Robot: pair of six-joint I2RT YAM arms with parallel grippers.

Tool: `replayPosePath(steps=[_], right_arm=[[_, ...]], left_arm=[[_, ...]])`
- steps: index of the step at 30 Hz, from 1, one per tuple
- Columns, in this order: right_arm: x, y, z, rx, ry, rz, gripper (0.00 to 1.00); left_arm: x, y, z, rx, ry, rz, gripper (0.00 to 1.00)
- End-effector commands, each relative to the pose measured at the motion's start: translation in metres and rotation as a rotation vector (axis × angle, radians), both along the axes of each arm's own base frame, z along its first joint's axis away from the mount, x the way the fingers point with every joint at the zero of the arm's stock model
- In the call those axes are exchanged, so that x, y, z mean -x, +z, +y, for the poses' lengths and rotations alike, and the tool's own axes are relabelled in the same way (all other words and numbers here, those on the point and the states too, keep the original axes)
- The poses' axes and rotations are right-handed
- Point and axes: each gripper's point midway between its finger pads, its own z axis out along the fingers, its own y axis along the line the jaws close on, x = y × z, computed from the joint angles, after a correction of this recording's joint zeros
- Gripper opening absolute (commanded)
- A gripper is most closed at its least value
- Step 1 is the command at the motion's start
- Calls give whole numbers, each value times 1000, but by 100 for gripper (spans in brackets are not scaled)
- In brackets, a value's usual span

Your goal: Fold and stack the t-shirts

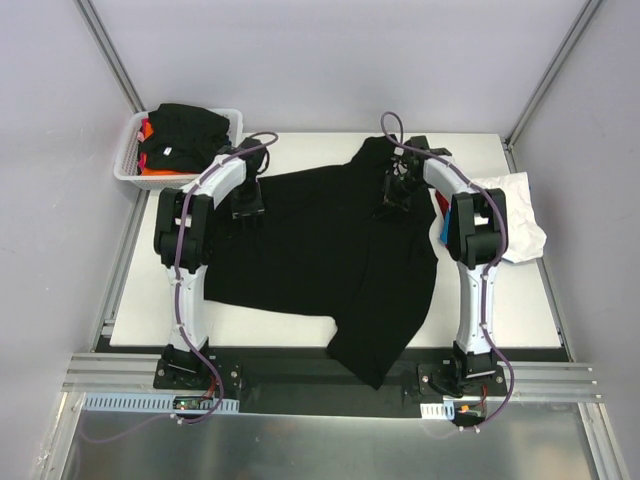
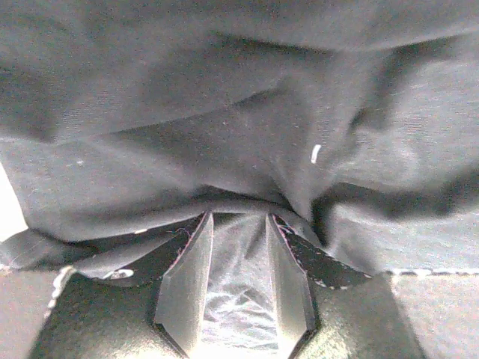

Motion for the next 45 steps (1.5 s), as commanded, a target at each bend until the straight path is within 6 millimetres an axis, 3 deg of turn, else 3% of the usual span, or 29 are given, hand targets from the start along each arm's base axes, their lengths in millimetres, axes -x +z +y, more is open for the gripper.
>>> replayPosePath(steps=[1, 2, 4, 6, 7, 8, 10, 11, 14, 18, 22, 28, 33, 36, 38, 43, 45], right_arm=[[4, 71, 2, -41, 22, -108, 15], [10, 82, 1, -43, 29, -122, 15], [35, 75, -3, -43, 34, -65, 14], [57, 83, -4, -50, 56, -64, 14], [67, 83, -5, -45, 65, -55, 14], [87, 68, -9, -29, 71, 1, 14], [108, 69, -14, -12, 85, 9, 15], [123, 60, -18, -1, 88, 46, 16], [148, 59, -18, -5, 104, 69, 25], [170, 66, -19, -1, 112, 58, 36], [184, 70, -20, -3, 104, 56, 35], [196, 75, -23, 6, 140, 29, 35], [200, 88, -26, 3, 198, -7, 34], [205, 102, -27, -6, 199, -45, 35], [213, 100, -29, -4, 186, -45, 35], [234, 103, -31, -27, 146, -63, 35], [240, 97, -35, -14, 139, -53, 36]], left_arm=[[-9, 72, -6, 6, -8, -164, 35], [2, 70, -4, -9, -16, -141, 36], [15, 82, -2, -16, -29, -152, 36], [35, 82, 6, -42, -33, -125, 36], [49, 76, 11, -55, -30, -90, 36], [55, 74, 12, -60, -27, -77, 36], [74, 68, 15, -54, -10, -41, 36], [80, 66, 13, -43, -5, -27, 36], [102, 59, 7, 15, 42, 27, 36], [118, 59, 27, 57, 164, 46, 36], [141, 44, 53, 94, 311, 110, 35], [164, 46, 83, 53, 428, 72, 34], [199, 41, 88, 72, 512, 86, 35], [210, 36, 87, 91, 547, 109, 36], [212, 32, 91, 60, 554, 139, 35], [218, 57, 146, -249, 595, 152, 35], [216, 64, 163, -265, 641, 134, 35]])
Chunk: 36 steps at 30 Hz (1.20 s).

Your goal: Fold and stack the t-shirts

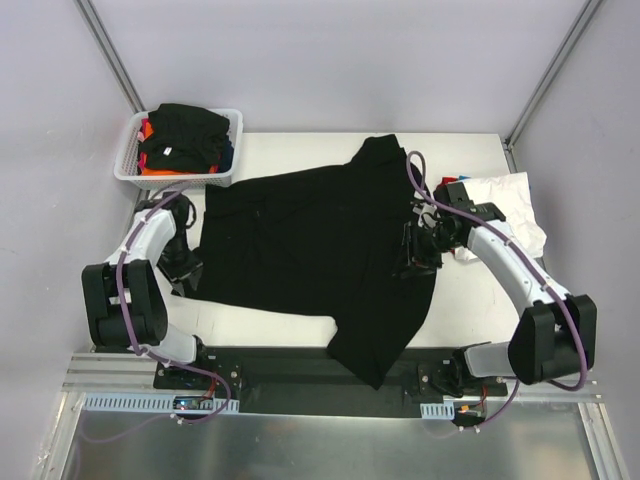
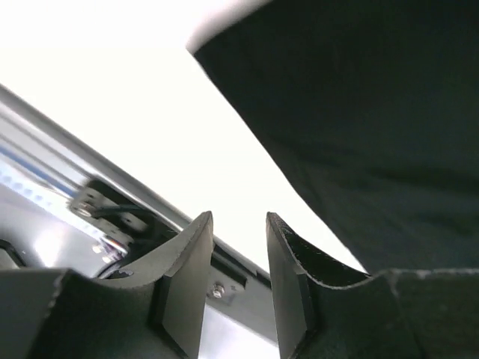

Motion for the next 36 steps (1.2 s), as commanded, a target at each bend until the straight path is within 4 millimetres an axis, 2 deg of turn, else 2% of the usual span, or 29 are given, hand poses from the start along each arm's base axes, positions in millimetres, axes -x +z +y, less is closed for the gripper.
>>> replayPosePath(steps=[1, 4, 7, 11, 14, 15, 19, 22, 23, 27, 32, 36], right_arm=[[19, -2, -3, 2, -15, 17, 36], [22, -5, -5, 10, -16, 27, 36], [22, -1, -10, 33, -22, 4, 36], [22, -2, -11, 40, -22, 6, 36], [20, -3, -12, 51, -31, 9, 36], [20, -3, -12, 53, -33, 8, 36], [22, -8, -12, 46, -51, 22, 36], [26, -16, -10, 38, -64, 42, 36], [26, -18, -10, 37, -69, 45, 36], [23, -19, -9, 33, -92, 50, 36], [10, -16, -7, 47, -90, 49, 36], [-1, -13, -6, 57, -77, 53, 36]], left_arm=[[-2, 25, 50, -169, 98, -9, 35], [1, 20, 74, -146, 186, -42, 35], [2, 15, 88, -105, 241, -53, 34], [-18, 3, 90, -42, 191, -77, 34], [-35, -7, 80, 56, 134, -124, 34], [-47, -9, 72, 114, 120, -174, 35], [-64, -16, 57, 228, 97, -224, 36], [-64, -20, 54, 245, 85, -217, 43], [-61, -23, 56, 237, 87, -202, 53], [-46, -33, 61, 195, 117, -124, 70], [-33, -48, 49, 237, 198, -53, 69], [-43, -57, 36, 313, 235, -86, 60]])
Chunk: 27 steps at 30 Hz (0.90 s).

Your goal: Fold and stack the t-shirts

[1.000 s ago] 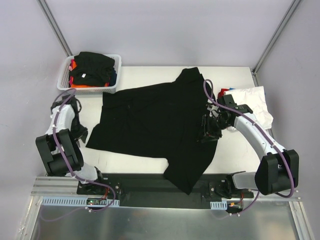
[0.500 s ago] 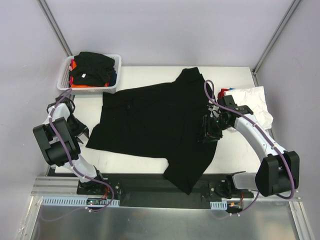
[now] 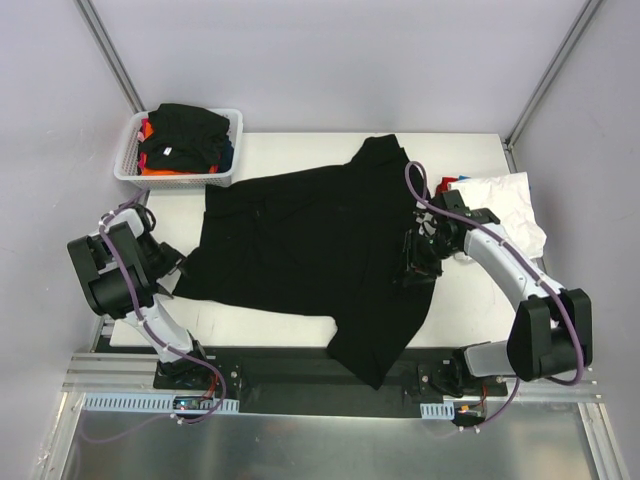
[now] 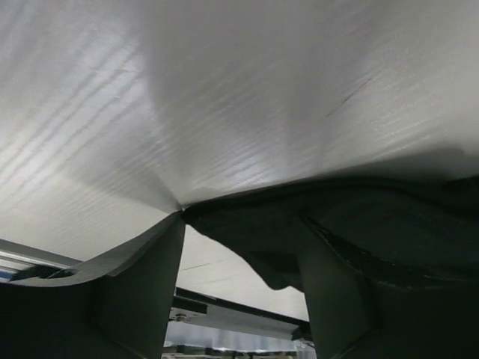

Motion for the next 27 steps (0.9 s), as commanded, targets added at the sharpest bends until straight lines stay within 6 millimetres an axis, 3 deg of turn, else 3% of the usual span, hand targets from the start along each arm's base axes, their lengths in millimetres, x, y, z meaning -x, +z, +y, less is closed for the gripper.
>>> replayPosePath(steps=[1, 5, 8, 12, 17, 21, 27], right_arm=[[-22, 15, 5, 3, 7, -44, 36], [-28, 16, 4, 14, 15, -42, 36], [-32, 17, 5, 14, 21, -42, 36], [-35, 14, 6, 17, 33, -34, 35], [-39, 13, 8, 7, 32, -42, 35], [-35, 12, 7, 6, 25, -47, 35], [-26, 14, 3, 17, 26, -55, 35]], left_arm=[[-5, -8, -17, 86, 62, -13, 56], [-12, -8, -21, 114, 65, -41, 42], [-12, -7, -20, 108, 54, -44, 38], [-7, -1, -24, 112, 51, -44, 39], [17, 10, -29, 80, 37, 38, 43], [32, 20, -20, -1, 21, 77, 48], [46, 14, -6, -73, 12, 154, 48]])
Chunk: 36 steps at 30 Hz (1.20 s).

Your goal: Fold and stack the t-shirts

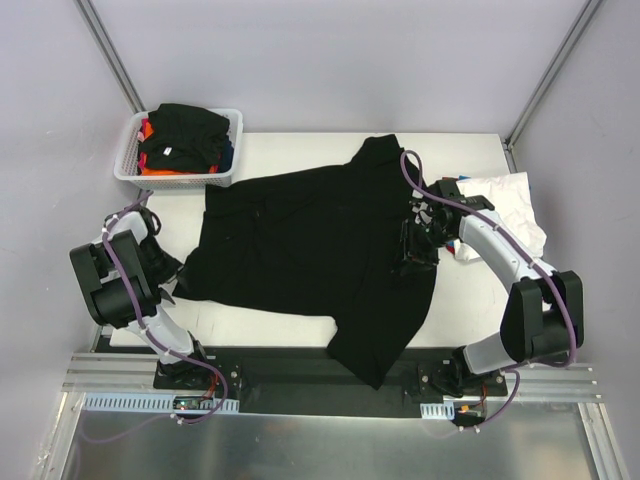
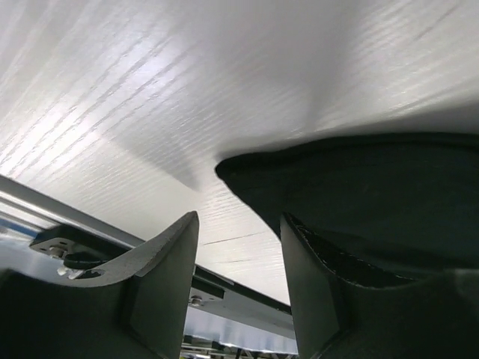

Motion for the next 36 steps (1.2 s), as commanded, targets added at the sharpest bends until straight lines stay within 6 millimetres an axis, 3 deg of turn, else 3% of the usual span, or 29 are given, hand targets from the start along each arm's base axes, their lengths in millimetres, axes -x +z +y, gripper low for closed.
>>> replayPosePath(steps=[1, 9, 13, 21, 24, 26, 27, 29, 36], right_arm=[[7, 10, -4, 8, 10, -44, 35], [15, 12, -10, 28, 6, -51, 35], [18, 11, -12, 37, 5, -52, 35], [19, 12, -17, 49, -2, -50, 35], [18, 11, -18, 51, -6, -50, 35], [17, 9, -16, 44, -8, -49, 35], [17, 9, -16, 39, -13, -46, 35], [19, 7, -14, 28, -13, -43, 35], [20, 7, -15, 31, -7, -44, 35]], left_arm=[[18, 3, 12, -73, 4, 83, 48], [18, -4, 30, -111, -10, 120, 48], [7, -5, 40, -118, -7, 112, 48], [-7, -11, 42, -101, -9, 88, 47], [-8, -9, 40, -93, -11, 75, 38], [-4, -9, 38, -91, -16, 77, 9], [-3, -7, 39, -99, -20, 76, 5], [1, -7, 38, -102, -24, 85, 0], [-2, 1, 24, -99, -44, 73, 0]])
